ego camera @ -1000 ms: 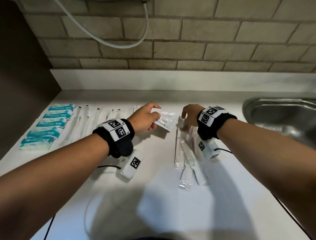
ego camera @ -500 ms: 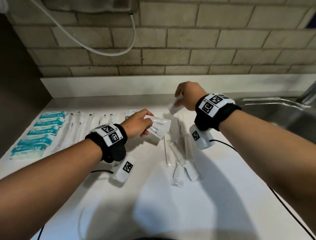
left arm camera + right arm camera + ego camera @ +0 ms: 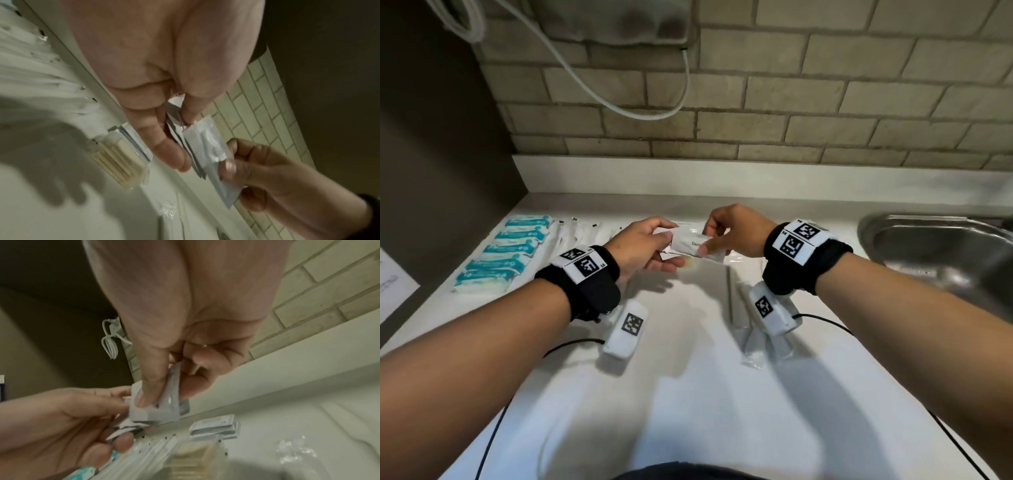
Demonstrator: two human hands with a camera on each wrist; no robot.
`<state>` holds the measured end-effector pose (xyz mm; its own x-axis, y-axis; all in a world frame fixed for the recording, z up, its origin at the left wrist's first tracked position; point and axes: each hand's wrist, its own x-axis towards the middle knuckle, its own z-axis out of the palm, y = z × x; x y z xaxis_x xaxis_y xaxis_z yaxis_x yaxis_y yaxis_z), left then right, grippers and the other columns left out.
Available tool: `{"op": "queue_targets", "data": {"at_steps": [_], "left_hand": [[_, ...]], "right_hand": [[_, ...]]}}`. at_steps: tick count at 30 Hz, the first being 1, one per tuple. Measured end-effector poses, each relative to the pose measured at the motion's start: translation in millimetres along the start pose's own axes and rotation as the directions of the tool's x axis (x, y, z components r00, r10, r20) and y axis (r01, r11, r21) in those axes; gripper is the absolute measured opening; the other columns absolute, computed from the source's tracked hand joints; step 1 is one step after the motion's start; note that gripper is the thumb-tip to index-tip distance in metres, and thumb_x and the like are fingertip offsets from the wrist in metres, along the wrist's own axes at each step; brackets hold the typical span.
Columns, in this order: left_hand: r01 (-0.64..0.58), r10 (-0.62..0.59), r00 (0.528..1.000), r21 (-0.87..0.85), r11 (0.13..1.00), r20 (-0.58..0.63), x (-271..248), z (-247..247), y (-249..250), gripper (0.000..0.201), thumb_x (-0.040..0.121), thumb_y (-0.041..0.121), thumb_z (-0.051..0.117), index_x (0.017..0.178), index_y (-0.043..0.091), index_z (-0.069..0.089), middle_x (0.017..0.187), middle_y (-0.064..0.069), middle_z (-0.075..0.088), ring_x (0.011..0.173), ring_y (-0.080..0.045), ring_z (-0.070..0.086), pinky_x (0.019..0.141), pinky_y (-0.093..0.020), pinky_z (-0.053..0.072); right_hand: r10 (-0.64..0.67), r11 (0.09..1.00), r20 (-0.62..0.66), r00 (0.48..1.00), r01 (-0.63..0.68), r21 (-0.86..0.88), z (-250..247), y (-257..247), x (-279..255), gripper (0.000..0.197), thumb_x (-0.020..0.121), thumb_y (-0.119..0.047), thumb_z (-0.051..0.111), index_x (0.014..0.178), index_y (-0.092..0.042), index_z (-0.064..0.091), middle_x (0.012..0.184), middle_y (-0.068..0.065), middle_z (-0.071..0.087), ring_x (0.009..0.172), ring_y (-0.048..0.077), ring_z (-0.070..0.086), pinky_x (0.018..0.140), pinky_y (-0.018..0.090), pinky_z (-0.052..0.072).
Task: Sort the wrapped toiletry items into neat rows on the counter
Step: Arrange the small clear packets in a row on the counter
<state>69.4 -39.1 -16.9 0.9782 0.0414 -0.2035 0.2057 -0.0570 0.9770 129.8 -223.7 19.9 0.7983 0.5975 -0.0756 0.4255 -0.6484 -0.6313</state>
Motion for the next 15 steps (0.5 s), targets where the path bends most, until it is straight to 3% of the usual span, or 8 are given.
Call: {"op": "queue_targets", "data": {"at_steps": [3,5,8,10,11,12,14,15], "left_hand": [[0.033,-0.033,0.999,-0.037,0.999,0.010,-8.8,2.3,-0.5,0.017,0.102,0.012,0.042,0.106,0.014,0.058,0.090,-0.012,0.068,0.072,-0.029,0.071,0.073,-0.037,0.059],[0.056,-0.056,0.998,-0.066,0.996,0.006,-14.6,5.7,-1.2,0.024,0.103,0.015,0.040,0.114,0.009,0.060,0.097,-0.016,0.069,0.072,-0.032,0.070,0.074,-0.039,0.059],[0.056,-0.057,0.998,-0.095,0.994,-0.008,-20.9,8.8,-2.4,0.030,0.105,0.020,0.036,0.121,0.006,0.057,0.103,-0.019,0.066,0.074,-0.033,0.068,0.073,-0.039,0.059],[0.073,-0.073,0.997,-0.071,0.995,0.008,-23.7,8.1,-7.0,0.029,0.105,0.021,0.036,0.117,0.009,0.058,0.101,-0.018,0.067,0.078,-0.034,0.067,0.080,-0.043,0.056],[0.092,-0.090,0.996,-0.053,0.994,0.029,-24.8,6.7,-10.2,0.028,0.105,0.022,0.036,0.114,0.009,0.058,0.101,-0.019,0.067,0.082,-0.037,0.067,0.084,-0.048,0.055],[0.117,-0.115,0.992,-0.030,0.993,0.056,-25.6,5.3,-13.1,0.028,0.105,0.023,0.037,0.114,0.008,0.058,0.102,-0.023,0.068,0.087,-0.042,0.066,0.087,-0.053,0.055],[0.165,-0.166,0.980,0.018,0.986,0.106,-27.2,3.9,-18.9,0.030,0.104,0.026,0.037,0.118,0.005,0.055,0.108,-0.029,0.067,0.097,-0.048,0.065,0.089,-0.060,0.051],[0.181,-0.185,0.975,0.044,0.983,0.121,-27.9,4.6,-21.3,0.033,0.104,0.028,0.037,0.121,0.004,0.053,0.109,-0.028,0.067,0.096,-0.047,0.066,0.089,-0.059,0.052]], "right_hand": [[-0.012,0.999,0.010,1.000,0.012,-0.031,8.8,1.0,-1.5,0.030,0.071,-0.020,0.085,0.081,-0.014,0.057,0.075,0.002,0.060,0.059,0.015,0.053,0.054,0.019,0.044],[-0.024,0.998,-0.071,0.997,0.019,-0.060,14.5,-0.1,-0.7,0.040,0.068,-0.021,0.087,0.088,-0.013,0.053,0.081,0.005,0.060,0.063,0.018,0.051,0.060,0.028,0.046],[-0.010,0.993,-0.145,0.989,-0.007,-0.118,21.8,-4.3,-1.8,0.068,0.067,-0.028,0.087,0.121,-0.013,0.048,0.108,0.009,0.057,0.084,0.022,0.056,0.078,0.031,0.047],[0.028,0.989,-0.081,0.996,-0.039,-0.141,27.8,-5.1,-3.1,0.088,0.070,-0.028,0.085,0.142,-0.016,0.036,0.125,0.012,0.052,0.101,0.027,0.059,0.088,0.032,0.047],[0.044,0.985,-0.016,0.999,-0.046,-0.164,31.5,-5.1,-3.7,0.085,0.073,-0.029,0.083,0.143,-0.016,0.037,0.125,0.012,0.055,0.102,0.028,0.062,0.088,0.033,0.048],[0.058,0.981,0.050,0.997,-0.047,-0.187,35.1,-4.9,-4.4,0.069,0.077,-0.031,0.079,0.136,-0.016,0.046,0.115,0.010,0.062,0.095,0.027,0.066,0.084,0.032,0.050],[0.091,0.957,0.155,0.984,-0.044,-0.286,41.3,-5.2,-6.5,0.025,0.083,-0.036,0.073,0.093,-0.018,0.060,0.084,0.003,0.068,0.075,0.023,0.067,0.070,0.029,0.047],[0.102,0.941,0.181,0.978,-0.036,-0.336,43.9,-5.2,-7.2,0.025,0.084,-0.038,0.070,0.079,-0.018,0.056,0.077,0.001,0.065,0.070,0.021,0.063,0.066,0.028,0.045]]}}
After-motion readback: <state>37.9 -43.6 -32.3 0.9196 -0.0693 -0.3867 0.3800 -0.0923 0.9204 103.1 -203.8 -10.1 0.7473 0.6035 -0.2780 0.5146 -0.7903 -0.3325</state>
